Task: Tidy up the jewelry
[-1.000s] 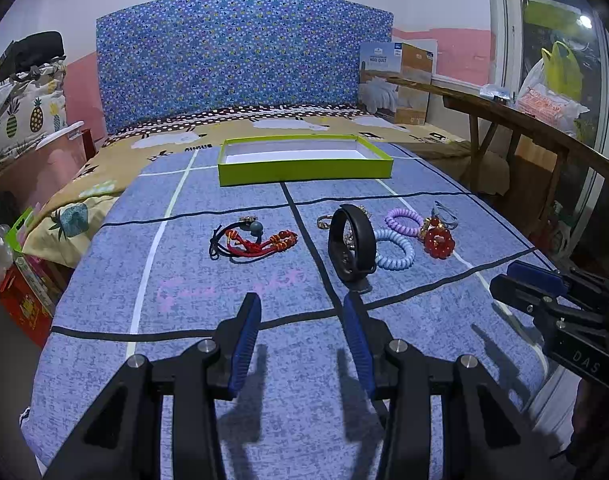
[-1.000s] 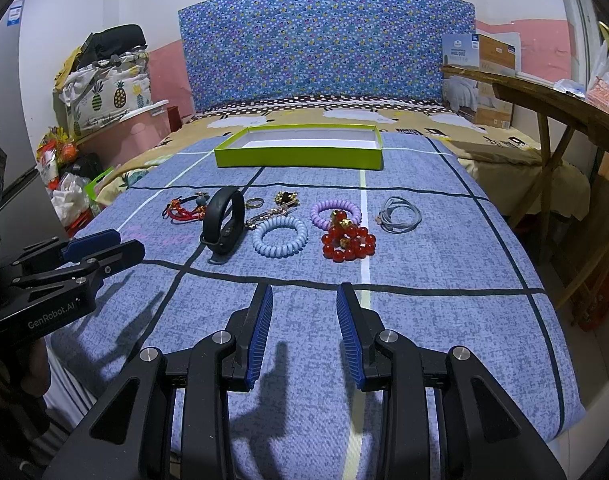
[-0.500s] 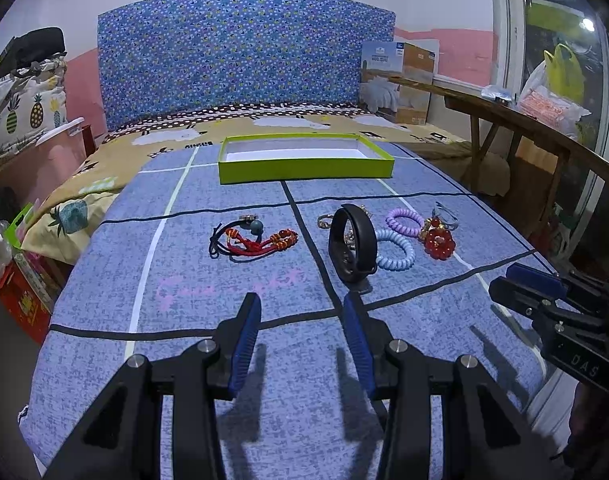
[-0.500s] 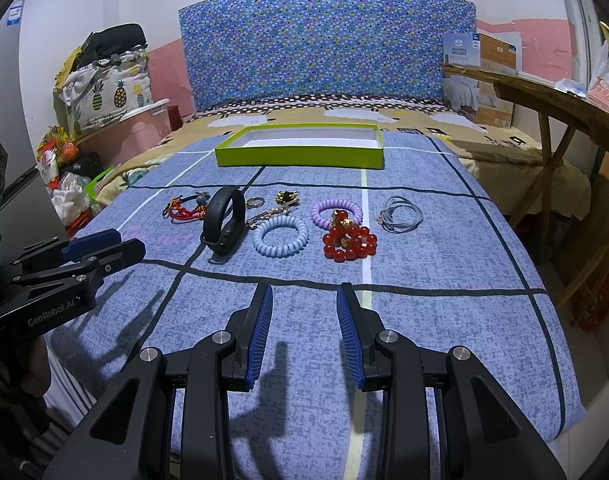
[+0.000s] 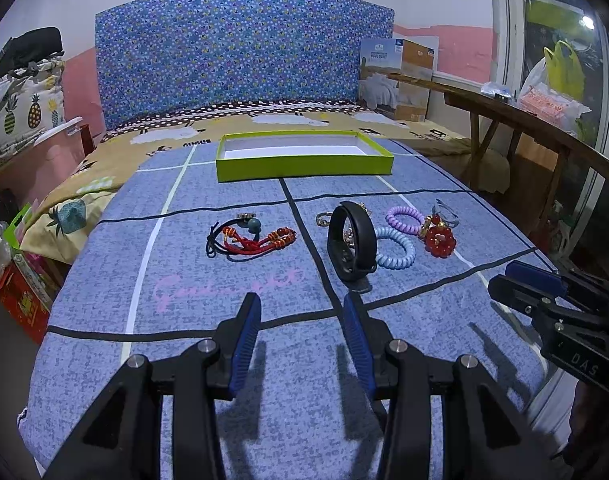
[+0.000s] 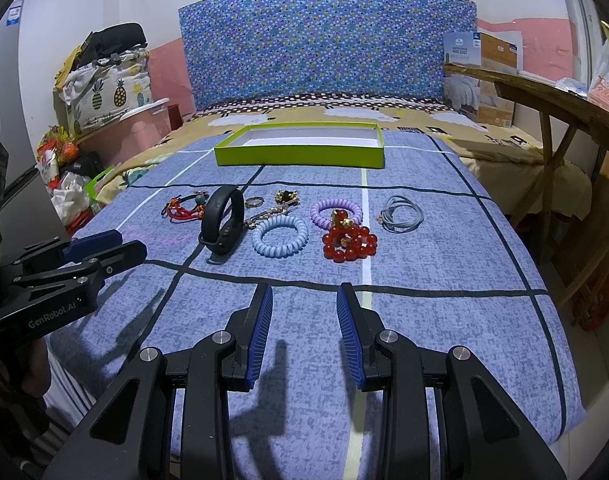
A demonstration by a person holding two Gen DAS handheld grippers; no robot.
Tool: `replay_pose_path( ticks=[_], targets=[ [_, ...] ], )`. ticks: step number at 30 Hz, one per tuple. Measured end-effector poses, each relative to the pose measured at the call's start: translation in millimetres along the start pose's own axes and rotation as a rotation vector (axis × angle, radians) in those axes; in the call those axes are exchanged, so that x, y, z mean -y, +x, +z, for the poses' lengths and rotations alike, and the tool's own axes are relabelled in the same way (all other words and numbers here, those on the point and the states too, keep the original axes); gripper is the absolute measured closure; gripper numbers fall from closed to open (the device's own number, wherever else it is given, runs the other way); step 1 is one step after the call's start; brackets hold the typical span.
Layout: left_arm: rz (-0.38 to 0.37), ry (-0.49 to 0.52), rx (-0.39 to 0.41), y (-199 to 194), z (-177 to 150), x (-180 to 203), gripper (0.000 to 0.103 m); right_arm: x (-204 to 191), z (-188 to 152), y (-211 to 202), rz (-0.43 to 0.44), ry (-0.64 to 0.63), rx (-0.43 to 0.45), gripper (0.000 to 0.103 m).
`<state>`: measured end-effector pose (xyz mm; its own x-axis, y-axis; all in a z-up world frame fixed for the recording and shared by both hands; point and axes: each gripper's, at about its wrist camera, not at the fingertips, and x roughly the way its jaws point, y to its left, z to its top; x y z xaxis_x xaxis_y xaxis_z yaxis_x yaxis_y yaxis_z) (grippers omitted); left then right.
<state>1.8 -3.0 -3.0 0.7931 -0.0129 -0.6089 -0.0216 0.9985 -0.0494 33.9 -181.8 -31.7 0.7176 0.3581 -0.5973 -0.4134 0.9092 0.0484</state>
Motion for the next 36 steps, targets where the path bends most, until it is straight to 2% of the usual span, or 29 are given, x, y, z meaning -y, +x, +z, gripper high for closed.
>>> replay_pose_path(
  ticks=[11,18,28,30,32,33,34,35,36],
  targets=[
    [-0.058,-0.001,-0.013,19.0,22.5,5.0,0.055,23.3,15.0,24.1,0.014,0.021,-0.033,0.069],
    [-0.109,0.012,-0.029,34.9,34.7,15.7,0.051,36.7,30.6,53.4,0.037,0.030,-0.104,0.069],
    [-0.104,-0.001,-0.091,65.3,46.1,20.7,0.051,49.5,46.4,84.8,0.010,0.020,-0.172,0.068],
    [-0.105,0.001,-0.096,68.1,46.7,21.7,0.053,50.8,48.2,89.0,0.009,0.015,-0.185,0.068],
    [-0.108,0.006,-0.103,70.5,47.7,23.5,0.067,49.8,49.3,91.3,0.009,0.005,-0.190,0.069],
    [-0.111,0.006,-0.109,71.5,47.3,23.5,0.070,49.2,49.5,91.2,0.012,0.000,-0.190,0.069],
    [-0.114,0.005,-0.115,72.3,46.9,23.8,0.076,48.2,49.8,90.9,0.014,-0.005,-0.190,0.071],
    [-0.114,0.004,-0.120,73.0,46.5,23.8,0.081,47.6,50.0,91.1,0.015,-0.011,-0.191,0.080],
    [-0.115,0.005,-0.123,73.3,46.2,24.4,0.083,47.0,50.5,91.5,0.015,-0.017,-0.194,0.083]
  ],
)
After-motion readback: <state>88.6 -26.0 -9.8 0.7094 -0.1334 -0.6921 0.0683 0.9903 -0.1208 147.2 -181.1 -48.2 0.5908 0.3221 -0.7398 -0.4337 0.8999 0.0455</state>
